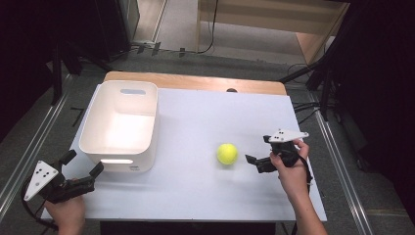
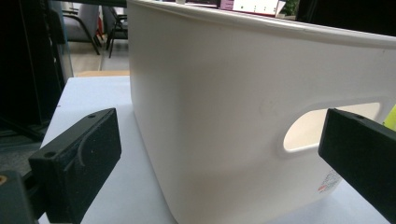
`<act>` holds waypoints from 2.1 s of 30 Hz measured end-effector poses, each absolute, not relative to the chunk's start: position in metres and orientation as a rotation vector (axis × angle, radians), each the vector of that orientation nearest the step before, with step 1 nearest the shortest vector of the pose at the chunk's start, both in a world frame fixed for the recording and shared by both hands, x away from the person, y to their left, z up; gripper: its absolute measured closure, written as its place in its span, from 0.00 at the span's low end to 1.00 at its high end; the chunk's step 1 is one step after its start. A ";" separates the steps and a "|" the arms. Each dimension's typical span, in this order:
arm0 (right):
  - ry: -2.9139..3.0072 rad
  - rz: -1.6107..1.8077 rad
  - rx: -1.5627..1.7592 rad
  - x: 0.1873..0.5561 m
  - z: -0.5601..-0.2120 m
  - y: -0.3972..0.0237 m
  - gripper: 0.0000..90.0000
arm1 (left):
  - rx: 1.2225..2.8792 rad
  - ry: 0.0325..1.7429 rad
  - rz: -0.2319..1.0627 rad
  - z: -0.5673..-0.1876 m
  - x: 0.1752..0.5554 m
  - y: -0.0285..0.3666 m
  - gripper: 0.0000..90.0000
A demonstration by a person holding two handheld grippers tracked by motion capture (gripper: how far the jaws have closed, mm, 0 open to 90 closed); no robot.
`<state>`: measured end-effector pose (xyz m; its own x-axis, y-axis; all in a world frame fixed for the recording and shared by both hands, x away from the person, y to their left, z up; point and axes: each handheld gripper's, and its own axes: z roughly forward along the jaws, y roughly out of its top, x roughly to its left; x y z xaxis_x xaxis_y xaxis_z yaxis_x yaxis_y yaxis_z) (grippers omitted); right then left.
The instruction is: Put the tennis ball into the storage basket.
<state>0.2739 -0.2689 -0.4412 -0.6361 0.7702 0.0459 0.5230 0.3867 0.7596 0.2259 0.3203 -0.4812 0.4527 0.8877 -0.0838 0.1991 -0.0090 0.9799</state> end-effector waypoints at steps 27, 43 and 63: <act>2.473 0.988 1.093 0.299 -0.439 -0.235 0.00 | 1.513 0.994 0.715 -0.481 0.227 0.320 0.00; 2.601 0.884 1.050 0.314 -0.444 -0.214 0.00 | 1.515 0.990 0.711 -0.481 0.227 0.320 0.00; 2.703 0.774 1.016 0.323 -0.448 -0.198 0.01 | 1.514 0.988 0.708 -0.481 0.227 0.320 0.00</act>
<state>0.3231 -0.1980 -0.4476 -0.7589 0.6501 0.0379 0.5717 0.6373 0.5167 0.2274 0.3204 -0.4811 0.4659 0.8806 -0.0866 0.2006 -0.0097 0.9796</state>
